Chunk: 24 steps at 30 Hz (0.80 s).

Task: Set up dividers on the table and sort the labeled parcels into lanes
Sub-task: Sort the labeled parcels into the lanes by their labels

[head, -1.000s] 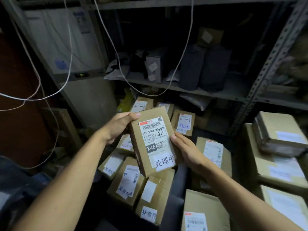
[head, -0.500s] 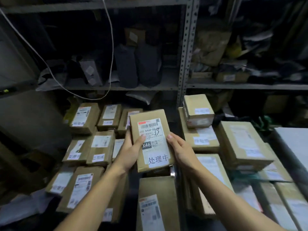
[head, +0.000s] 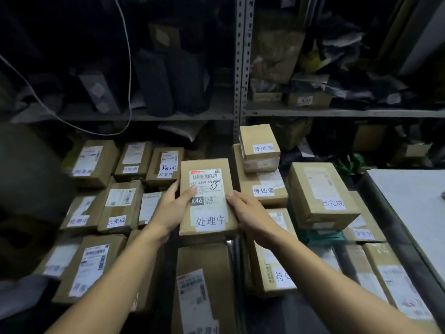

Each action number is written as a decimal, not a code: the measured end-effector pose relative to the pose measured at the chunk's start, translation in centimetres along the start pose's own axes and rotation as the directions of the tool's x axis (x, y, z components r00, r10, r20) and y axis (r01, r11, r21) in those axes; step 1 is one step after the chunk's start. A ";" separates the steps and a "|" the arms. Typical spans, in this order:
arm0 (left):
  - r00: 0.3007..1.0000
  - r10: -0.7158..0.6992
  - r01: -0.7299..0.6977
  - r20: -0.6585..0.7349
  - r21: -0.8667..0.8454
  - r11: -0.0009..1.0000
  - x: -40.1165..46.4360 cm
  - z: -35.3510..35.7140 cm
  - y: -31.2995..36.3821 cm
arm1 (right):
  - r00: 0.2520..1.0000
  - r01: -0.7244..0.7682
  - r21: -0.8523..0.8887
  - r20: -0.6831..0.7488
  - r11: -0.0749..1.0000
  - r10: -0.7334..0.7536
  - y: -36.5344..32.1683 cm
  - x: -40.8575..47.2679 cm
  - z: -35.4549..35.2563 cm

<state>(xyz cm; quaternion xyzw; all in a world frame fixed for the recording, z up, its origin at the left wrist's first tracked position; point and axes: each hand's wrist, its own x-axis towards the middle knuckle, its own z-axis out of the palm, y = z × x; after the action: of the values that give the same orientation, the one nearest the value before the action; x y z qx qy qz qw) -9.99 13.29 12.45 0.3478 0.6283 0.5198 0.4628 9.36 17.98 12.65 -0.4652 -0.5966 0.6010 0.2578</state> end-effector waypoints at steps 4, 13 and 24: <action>0.988 -0.007 0.010 -0.157 0.017 1.000 3.8 -1.9 2.7 | 0.997 0.035 -0.138 -0.069 0.990 -0.045 -3.1 4.2 2.0; 0.992 -0.115 0.113 -0.045 -0.050 0.992 12.8 -4.7 2.9 | 0.975 -0.067 -0.306 -0.223 0.950 -0.003 -4.6 13.5 6.1; 0.979 -0.201 0.203 0.038 -0.067 0.977 16.2 -2.5 -3.9 | 0.924 -0.302 -0.445 -0.354 0.843 0.143 -0.7 15.8 5.8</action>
<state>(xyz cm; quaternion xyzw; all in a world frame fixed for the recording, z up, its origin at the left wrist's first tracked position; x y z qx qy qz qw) -17.51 26.51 5.15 0.2737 0.6342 0.4864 0.5351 -2.67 29.03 8.51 -0.6698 -0.6232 0.3756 0.1482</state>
